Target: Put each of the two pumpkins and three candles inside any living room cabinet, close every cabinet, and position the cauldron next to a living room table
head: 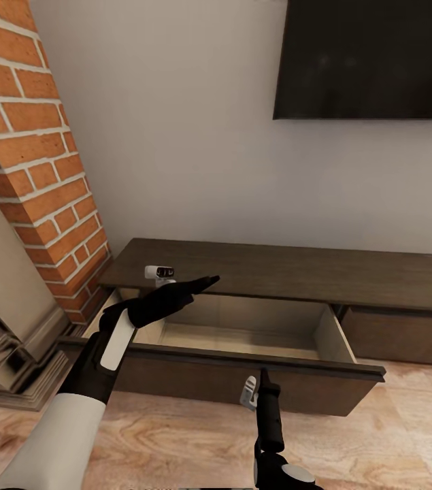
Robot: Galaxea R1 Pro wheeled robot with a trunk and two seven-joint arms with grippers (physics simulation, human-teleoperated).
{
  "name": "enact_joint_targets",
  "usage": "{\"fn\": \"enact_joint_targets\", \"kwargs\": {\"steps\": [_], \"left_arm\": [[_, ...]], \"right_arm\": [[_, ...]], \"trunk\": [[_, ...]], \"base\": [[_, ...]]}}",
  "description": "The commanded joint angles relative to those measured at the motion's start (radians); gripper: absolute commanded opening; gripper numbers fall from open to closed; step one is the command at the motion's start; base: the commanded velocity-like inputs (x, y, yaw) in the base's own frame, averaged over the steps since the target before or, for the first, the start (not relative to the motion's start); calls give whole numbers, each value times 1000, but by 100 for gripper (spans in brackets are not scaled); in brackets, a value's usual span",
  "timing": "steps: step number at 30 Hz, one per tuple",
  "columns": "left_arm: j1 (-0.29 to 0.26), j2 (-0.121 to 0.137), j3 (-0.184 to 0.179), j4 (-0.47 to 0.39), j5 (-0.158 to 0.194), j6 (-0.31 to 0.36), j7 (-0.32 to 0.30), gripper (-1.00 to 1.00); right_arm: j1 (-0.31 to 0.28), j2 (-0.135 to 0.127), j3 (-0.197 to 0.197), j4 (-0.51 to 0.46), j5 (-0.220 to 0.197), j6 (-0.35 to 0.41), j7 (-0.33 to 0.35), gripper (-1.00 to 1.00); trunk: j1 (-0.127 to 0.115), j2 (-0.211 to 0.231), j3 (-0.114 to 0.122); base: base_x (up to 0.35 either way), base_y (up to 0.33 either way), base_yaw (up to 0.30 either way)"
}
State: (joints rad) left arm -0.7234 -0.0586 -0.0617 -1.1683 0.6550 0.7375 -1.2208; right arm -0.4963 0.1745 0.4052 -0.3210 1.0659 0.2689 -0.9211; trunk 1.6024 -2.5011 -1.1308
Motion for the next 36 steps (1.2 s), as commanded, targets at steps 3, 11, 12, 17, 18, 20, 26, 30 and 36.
{"fn": "enact_joint_targets", "kwargs": {"steps": [3,11,12,17,18,20,26,30,36], "left_arm": [[0,0,0,-4,0,0,1,100],[0,0,0,-1,0,0,0,100],[0,0,0,-1,0,0,0,100],[0,0,0,1,0,-1,0,100],[0,0,0,1,0,-1,1,100],[0,0,0,1,0,-1,1,100],[0,0,0,1,0,-1,1,100],[0,0,0,1,0,-1,1,100],[0,0,0,4,0,-1,1,100]], "right_arm": [[-1,0,-29,-1,-11,4,-28,-100],[-1,0,-29,-1,-11,5,-26,-100],[-1,0,-29,-1,-11,5,-25,-100],[0,0,-29,-1,-11,5,-28,-100],[0,0,-29,-1,-11,4,-29,-100],[1,0,-29,-1,-11,4,-29,-100],[4,0,-29,-1,-11,4,-29,100],[4,0,-29,-1,-11,4,-29,100],[4,0,-29,-2,-11,2,-26,100]], "trunk": [[0,0,0],[0,0,0],[0,0,0],[0,0,0],[0,0,0],[0,0,0],[0,0,0],[0,0,0],[0,0,0]], "base": [[-206,0,0],[-148,0,0],[-7,0,0],[-2,0,0],[0,0,0],[0,0,0],[0,0,0],[0,0,0],[0,0,0]]}}
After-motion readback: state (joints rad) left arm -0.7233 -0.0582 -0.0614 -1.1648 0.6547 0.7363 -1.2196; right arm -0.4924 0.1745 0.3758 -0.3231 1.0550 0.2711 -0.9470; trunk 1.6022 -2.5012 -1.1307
